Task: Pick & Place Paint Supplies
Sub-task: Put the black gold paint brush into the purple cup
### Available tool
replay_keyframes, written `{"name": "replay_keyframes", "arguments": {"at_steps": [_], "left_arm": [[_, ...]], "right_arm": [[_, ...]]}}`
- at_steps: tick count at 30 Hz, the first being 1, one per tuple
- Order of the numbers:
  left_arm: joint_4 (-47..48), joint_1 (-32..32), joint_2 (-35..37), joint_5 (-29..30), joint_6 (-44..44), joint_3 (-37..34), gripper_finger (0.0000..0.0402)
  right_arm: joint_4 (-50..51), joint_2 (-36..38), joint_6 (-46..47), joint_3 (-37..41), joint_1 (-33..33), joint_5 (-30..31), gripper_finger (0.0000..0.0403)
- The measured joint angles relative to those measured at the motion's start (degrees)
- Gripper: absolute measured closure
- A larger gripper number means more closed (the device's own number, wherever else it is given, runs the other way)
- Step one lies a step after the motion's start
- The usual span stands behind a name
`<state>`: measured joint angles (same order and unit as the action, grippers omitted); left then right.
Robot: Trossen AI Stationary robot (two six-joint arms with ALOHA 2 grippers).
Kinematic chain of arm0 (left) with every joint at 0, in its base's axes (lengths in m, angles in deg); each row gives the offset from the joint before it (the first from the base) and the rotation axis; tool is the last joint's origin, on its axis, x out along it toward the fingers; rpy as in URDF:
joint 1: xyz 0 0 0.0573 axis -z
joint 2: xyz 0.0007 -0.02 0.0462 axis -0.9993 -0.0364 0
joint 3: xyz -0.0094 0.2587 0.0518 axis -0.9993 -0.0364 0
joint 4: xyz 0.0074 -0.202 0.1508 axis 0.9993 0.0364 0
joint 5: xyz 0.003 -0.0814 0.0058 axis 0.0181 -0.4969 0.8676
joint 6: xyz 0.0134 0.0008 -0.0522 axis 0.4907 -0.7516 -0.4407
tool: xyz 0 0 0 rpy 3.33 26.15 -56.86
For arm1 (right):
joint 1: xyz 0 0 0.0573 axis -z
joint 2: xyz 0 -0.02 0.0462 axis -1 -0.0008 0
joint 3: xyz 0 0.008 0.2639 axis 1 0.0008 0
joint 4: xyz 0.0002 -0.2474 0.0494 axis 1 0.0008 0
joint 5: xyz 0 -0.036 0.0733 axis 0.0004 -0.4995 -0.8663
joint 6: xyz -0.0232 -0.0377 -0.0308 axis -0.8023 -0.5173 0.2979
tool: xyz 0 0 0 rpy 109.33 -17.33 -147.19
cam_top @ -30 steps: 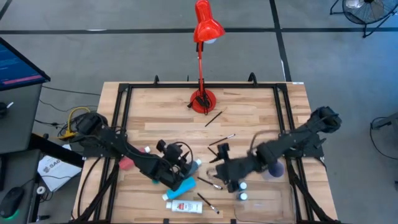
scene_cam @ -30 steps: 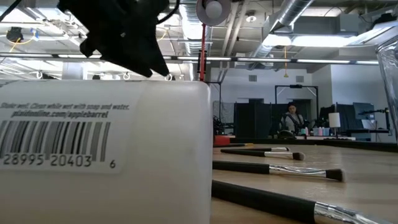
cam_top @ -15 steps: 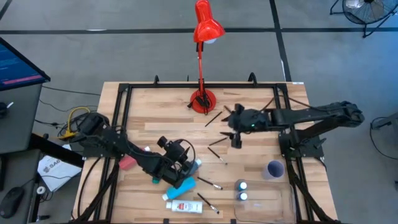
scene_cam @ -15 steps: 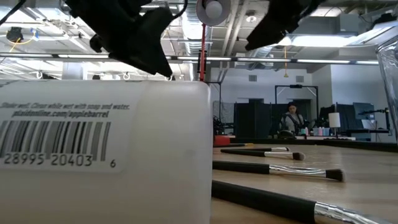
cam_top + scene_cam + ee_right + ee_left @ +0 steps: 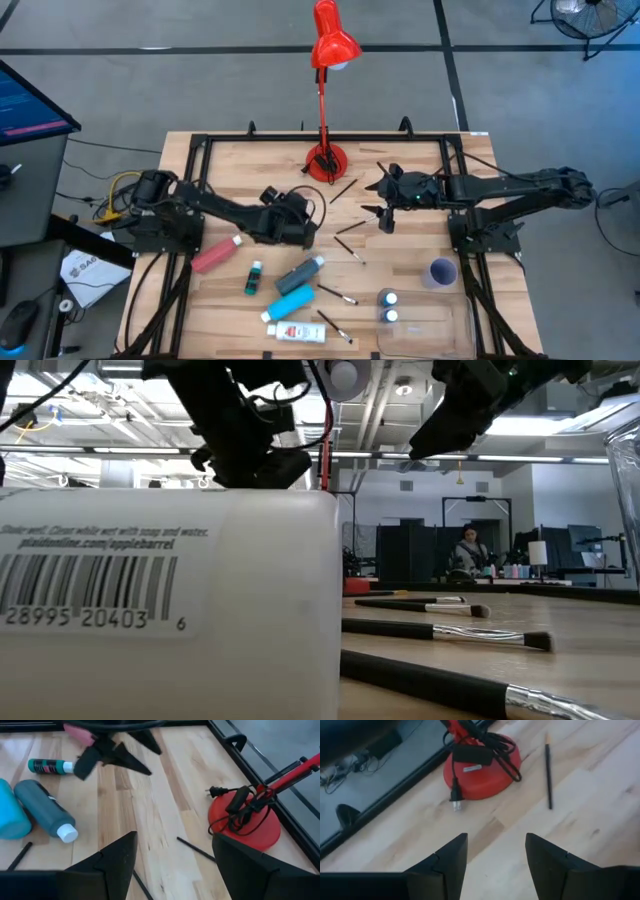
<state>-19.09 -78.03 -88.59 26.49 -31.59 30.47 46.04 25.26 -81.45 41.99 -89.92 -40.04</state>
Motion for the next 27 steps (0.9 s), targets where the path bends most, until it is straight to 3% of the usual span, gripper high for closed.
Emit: {"name": "replay_keyframes", "arguments": {"at_steps": [8, 15, 21, 27], "left_arm": [[-7.27, -4.05, 0.0, -0.41, 12.7, 0.02, 0.023], [-16.05, -7.59, 0.0, -6.56, 23.6, 0.02, 0.023], [-25.37, -11.26, 0.0, -15.98, 28.96, -0.45, 0.023], [-47.47, -15.55, 0.0, -26.79, 34.24, -7.34, 0.023]], "right_arm": [[-0.94, -0.05, 0.66, 0.03, 0.01, 0.0, 0.0152], [-0.83, -0.05, 0.61, 0.03, 0.59, 0.0, 0.0152], [-0.67, -0.05, 0.45, 0.03, 1.35, 0.0, 0.0152], [-0.52, -0.06, -0.02, 0.03, 1.77, 0.02, 0.0152]]}}
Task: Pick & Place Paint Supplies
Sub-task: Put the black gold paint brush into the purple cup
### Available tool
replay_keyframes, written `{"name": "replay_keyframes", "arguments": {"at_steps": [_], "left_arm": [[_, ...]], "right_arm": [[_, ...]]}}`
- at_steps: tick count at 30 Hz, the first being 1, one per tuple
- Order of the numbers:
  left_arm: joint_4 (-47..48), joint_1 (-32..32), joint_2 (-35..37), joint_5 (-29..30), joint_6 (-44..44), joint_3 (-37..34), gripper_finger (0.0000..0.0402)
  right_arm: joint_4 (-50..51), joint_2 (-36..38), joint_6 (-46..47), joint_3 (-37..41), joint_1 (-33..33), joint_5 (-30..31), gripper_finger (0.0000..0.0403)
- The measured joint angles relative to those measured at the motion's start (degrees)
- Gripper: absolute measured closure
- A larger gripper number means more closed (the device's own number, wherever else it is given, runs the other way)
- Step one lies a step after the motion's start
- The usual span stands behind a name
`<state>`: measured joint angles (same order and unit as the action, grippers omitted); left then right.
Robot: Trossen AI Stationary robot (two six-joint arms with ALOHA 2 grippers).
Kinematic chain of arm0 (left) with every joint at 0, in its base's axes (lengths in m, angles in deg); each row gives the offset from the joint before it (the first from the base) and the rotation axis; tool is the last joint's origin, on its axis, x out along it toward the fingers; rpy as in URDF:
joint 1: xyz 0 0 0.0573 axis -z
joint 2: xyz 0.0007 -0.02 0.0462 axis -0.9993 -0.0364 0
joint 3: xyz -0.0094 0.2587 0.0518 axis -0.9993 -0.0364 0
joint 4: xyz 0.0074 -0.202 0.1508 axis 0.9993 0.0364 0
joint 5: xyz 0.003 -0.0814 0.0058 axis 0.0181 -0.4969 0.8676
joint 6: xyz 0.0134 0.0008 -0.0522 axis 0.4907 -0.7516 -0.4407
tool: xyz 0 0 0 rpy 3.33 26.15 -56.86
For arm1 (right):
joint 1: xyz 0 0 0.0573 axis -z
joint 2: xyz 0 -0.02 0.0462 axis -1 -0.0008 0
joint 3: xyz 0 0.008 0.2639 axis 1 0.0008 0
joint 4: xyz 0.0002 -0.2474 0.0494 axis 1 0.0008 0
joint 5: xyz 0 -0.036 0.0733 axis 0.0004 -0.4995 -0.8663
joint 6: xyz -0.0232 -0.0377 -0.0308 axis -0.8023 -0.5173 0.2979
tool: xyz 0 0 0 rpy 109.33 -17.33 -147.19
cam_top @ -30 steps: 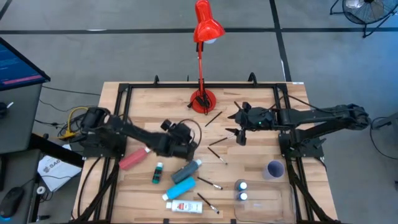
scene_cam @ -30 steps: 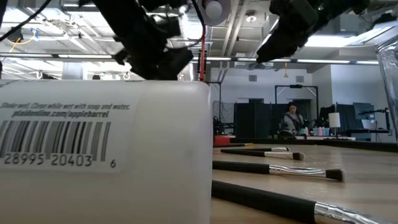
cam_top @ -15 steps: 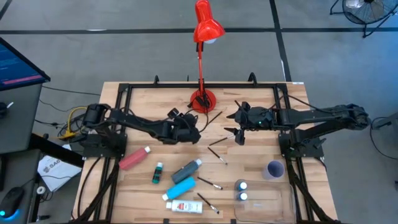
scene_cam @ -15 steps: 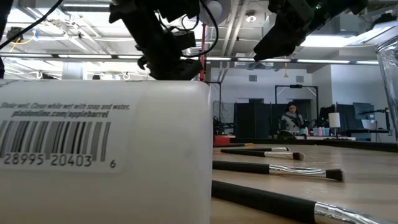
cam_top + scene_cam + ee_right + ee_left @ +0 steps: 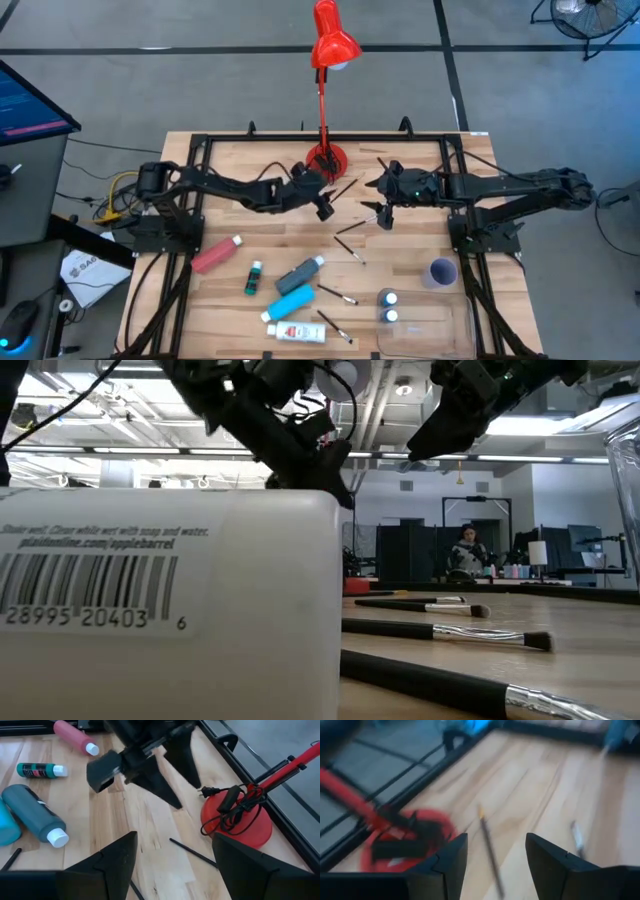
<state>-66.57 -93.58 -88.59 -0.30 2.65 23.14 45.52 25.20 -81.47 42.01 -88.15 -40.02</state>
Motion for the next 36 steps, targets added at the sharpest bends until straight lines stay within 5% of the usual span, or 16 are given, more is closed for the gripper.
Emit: {"name": "replay_keyframes", "arguments": {"at_steps": [6, 17, 26, 29, 36], "left_arm": [[-16.82, -3.79, 0.0, -2.5, -2.49, -7.44, 0.023], [-24.13, -4.64, -5.41, -11.02, -6.44, -6.99, 0.023], [-23.44, -4.12, -17.66, -10.24, -3.71, 4.88, 0.023], [-17.64, -4.63, -19.4, -12.77, -6.23, 8.33, 0.023], [-7.49, -4.64, -20.26, -8.76, -6.42, 12.06, 0.023]], "right_arm": [[0.17, -0.02, -0.07, -0.02, 0.17, 0.0, 0.0152], [0.15, -0.04, -0.11, -0.04, 2.99, 0.02, 0.0152], [0.15, -0.04, -0.46, -0.04, 3.26, 0.04, 0.0152], [0.95, -0.04, -0.59, 0.02, 3.26, 0.04, 0.0152], [2.71, -0.04, -0.59, 0.09, 3.26, 0.02, 0.0152]]}}
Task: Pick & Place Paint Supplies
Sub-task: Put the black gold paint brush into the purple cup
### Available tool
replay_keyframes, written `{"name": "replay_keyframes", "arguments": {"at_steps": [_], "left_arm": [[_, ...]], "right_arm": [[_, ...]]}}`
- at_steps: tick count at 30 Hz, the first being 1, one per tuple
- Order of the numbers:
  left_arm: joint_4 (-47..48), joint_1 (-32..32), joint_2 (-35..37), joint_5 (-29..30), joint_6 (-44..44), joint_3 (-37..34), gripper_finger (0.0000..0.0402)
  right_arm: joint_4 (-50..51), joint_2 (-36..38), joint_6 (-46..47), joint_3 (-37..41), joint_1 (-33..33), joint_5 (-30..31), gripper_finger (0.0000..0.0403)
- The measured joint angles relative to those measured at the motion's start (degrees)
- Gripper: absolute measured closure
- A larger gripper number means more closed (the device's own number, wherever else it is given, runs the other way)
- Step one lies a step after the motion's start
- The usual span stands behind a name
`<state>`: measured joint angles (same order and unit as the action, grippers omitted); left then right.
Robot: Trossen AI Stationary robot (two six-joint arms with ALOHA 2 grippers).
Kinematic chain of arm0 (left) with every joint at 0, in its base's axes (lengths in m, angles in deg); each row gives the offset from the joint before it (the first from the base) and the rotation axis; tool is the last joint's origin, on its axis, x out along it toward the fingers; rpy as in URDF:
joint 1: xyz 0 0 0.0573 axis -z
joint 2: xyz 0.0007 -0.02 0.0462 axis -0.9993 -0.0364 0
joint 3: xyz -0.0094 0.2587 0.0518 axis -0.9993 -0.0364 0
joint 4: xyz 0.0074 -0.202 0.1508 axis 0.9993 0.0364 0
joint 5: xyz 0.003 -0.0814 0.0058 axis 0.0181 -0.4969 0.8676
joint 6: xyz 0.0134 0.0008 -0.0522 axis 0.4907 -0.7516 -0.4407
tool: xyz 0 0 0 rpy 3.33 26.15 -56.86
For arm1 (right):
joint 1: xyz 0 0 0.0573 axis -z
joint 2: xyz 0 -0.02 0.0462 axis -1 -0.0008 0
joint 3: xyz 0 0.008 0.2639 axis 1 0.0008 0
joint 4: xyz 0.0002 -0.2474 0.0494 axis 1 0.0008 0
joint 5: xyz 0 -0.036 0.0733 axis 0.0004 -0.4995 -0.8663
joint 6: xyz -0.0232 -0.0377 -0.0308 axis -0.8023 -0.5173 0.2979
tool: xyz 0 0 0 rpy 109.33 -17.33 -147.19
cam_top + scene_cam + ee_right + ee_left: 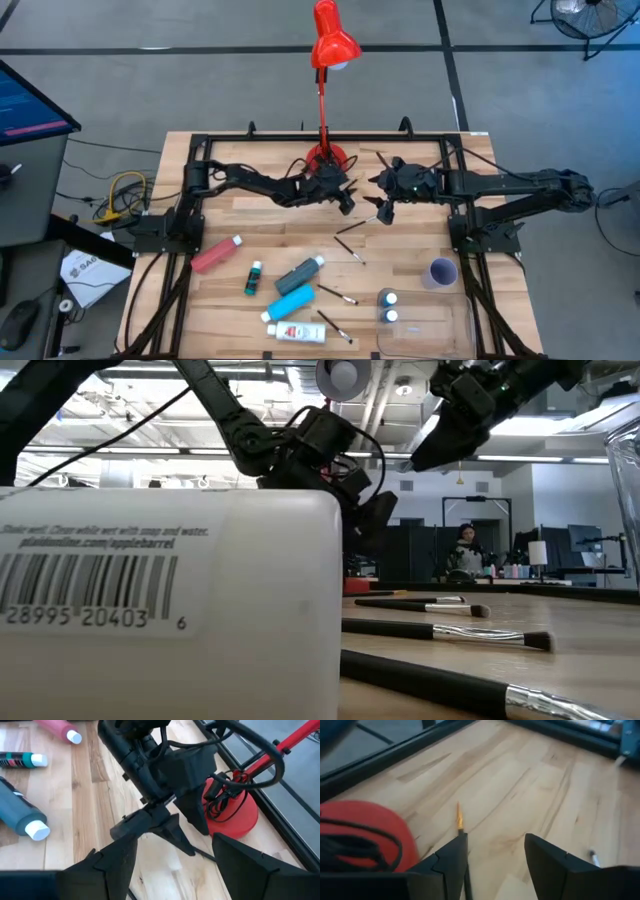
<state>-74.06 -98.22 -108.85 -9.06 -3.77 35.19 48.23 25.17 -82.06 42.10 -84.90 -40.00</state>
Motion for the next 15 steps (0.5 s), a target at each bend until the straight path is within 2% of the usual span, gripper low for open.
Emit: {"name": "replay_keyframes", "arguments": {"at_steps": [7, 15], "left_arm": [[4.35, -0.93, 0.0, -1.92, -2.56, -0.02, 0.023], [4.72, -1.03, 0.02, -3.52, -2.99, -0.02, 0.023]], "right_arm": [[0.37, 0.0, 0.45, 0.02, -0.02, 0.02, 0.0152], [0.37, 0.0, 1.09, 0.04, -0.04, 0.0, 0.0152]]}}
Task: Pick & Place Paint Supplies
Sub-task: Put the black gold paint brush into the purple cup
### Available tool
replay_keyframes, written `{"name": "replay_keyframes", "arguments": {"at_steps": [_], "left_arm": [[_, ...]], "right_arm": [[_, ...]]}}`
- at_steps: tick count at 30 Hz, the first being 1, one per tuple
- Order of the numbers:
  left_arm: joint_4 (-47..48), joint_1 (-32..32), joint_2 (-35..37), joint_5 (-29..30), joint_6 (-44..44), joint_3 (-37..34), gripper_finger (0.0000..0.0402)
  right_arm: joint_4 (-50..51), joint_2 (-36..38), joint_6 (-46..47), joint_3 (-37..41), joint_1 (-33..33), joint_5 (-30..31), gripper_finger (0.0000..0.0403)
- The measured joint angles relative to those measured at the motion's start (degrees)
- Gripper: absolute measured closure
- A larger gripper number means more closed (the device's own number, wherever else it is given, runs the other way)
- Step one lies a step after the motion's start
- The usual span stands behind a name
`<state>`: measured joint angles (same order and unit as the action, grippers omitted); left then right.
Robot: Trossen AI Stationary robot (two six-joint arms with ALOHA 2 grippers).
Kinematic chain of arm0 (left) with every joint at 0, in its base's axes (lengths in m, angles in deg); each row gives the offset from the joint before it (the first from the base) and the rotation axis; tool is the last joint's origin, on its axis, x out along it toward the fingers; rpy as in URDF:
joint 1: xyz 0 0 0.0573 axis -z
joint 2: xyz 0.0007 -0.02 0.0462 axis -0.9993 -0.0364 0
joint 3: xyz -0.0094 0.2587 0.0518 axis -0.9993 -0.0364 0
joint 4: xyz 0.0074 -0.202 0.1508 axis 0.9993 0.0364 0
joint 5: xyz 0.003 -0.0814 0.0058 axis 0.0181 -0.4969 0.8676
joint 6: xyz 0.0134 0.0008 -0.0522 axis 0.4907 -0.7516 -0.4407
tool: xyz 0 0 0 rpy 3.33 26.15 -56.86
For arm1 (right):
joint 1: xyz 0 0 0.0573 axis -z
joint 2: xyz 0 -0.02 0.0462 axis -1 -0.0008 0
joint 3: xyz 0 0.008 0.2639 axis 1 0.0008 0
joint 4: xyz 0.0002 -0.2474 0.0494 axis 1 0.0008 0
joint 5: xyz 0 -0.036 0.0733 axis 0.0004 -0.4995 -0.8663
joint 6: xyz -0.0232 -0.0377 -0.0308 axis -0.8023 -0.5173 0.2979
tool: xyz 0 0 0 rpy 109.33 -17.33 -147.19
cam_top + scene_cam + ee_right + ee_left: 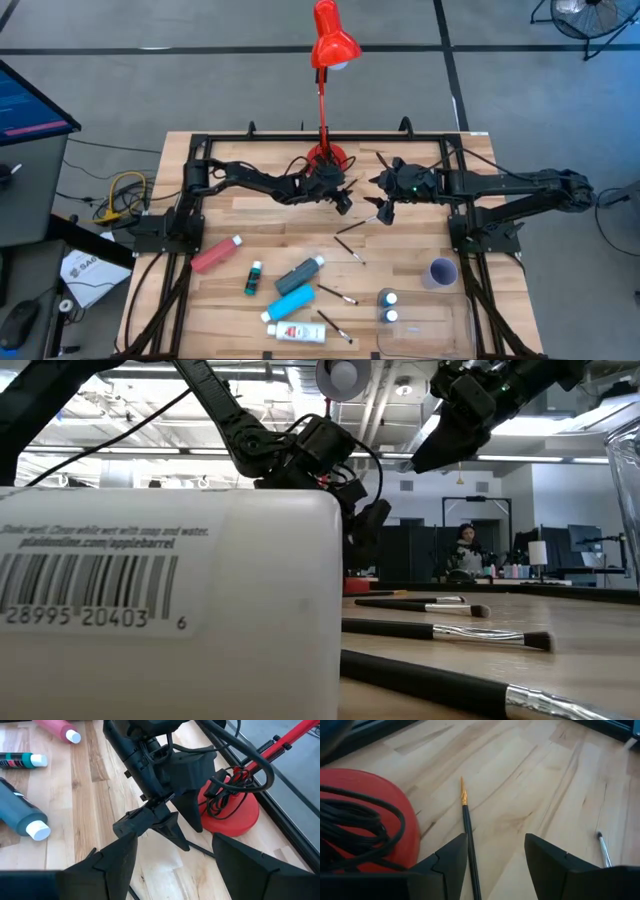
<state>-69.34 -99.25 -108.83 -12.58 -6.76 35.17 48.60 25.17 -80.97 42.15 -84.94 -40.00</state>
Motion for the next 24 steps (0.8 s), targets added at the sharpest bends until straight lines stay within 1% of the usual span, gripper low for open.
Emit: {"name": "replay_keyframes", "arguments": {"at_steps": [9, 22, 24], "left_arm": [[2.44, -0.44, 0.0, -0.42, -1.24, 0.0, 0.023], [2.45, -0.44, 0.04, -0.46, -1.37, 0.0, 0.023], [2.45, -0.36, 0.04, -1.31, -1.84, 0.0, 0.023]], "right_arm": [[0.0, 0.0, 0.16, 0.0, 0.0, 0.0, 0.0152], [0.02, 0.0, 0.46, 0.02, 0.0, 0.0, 0.0152], [0.02, 0.0, 0.48, 0.02, 0.0, 0.0, 0.0152]]}}
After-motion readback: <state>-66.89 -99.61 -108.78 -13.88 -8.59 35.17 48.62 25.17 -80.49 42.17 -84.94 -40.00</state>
